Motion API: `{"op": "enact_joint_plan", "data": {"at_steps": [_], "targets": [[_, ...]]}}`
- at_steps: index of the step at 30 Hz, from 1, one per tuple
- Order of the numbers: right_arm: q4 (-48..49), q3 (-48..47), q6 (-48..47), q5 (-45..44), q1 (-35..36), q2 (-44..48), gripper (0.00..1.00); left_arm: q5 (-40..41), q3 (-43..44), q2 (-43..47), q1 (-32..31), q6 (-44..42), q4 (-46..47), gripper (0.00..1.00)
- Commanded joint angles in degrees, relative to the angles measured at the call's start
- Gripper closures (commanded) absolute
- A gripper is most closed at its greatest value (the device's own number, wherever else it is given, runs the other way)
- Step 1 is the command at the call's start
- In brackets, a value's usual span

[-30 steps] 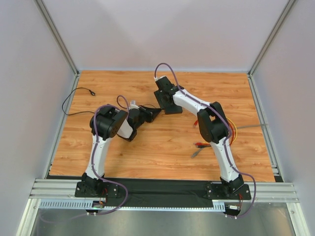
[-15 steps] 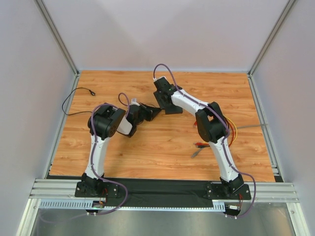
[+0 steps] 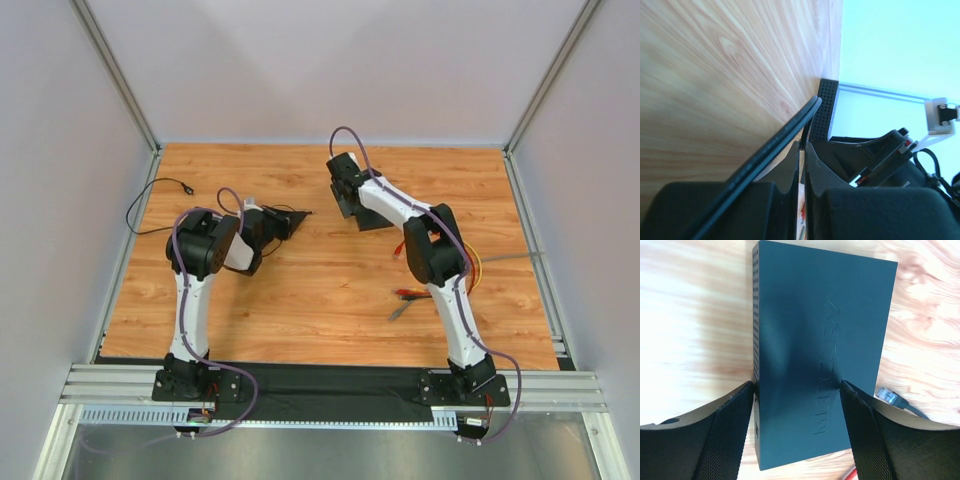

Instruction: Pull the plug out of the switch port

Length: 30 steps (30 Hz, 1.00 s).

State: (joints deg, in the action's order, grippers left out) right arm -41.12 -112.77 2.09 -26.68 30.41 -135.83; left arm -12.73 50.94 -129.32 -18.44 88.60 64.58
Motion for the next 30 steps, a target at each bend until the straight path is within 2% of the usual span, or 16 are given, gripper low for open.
{"op": "enact_joint_plan", "data": {"at_steps": [1, 5, 10, 15, 20, 23, 26, 27, 30], "targets": [[-5.6, 3.1, -0.2, 0.5, -1.6, -2.0, 0.28, 0.3, -0.4, -1.8, 0.4, 0.9, -3.8, 1.00], [2.5, 7.2, 0.9, 9.8, -0.8, 3.3, 0.28, 0.5, 1.3, 2.0, -0.7, -5.4, -10.7, 1.00], [11.1, 14.8, 2.3, 12.3, -0.4, 11.5, 0.28, 3.5, 0.5, 9.3, -1.0, -14.0, -20.2, 1.00], [12.0, 12.2, 6.9, 14.0, -0.5, 13.4, 0.28, 12.7, -0.2, 21.9, -1.0, -27.0, -36.8, 1.00], [21.8, 19.7, 11.4, 15.3, -0.7, 20.4, 0.28, 23.7, 2.5, 30.3, -0.9, -38.3, -51.8, 1.00], [24.6, 21.9, 13.0, 14.0, -2.0, 22.8, 0.27, 29.0, 2.6, 33.2, -0.6, -41.7, -56.3, 0.92], [22.5, 20.6, 13.6, 14.9, -5.0, 22.0, 0.27, 32.2, 2.1, 35.2, 0.6, -43.4, -58.9, 0.86], [21.3, 18.6, 13.6, 14.6, -5.8, 21.1, 0.27, 32.2, 1.9, 35.4, 1.2, -43.5, -59.4, 0.79], [17.9, 16.6, 13.6, 13.2, -8.6, 20.1, 0.27, 28.9, 1.6, 35.0, 4.4, -44.2, -59.5, 0.70]]}}
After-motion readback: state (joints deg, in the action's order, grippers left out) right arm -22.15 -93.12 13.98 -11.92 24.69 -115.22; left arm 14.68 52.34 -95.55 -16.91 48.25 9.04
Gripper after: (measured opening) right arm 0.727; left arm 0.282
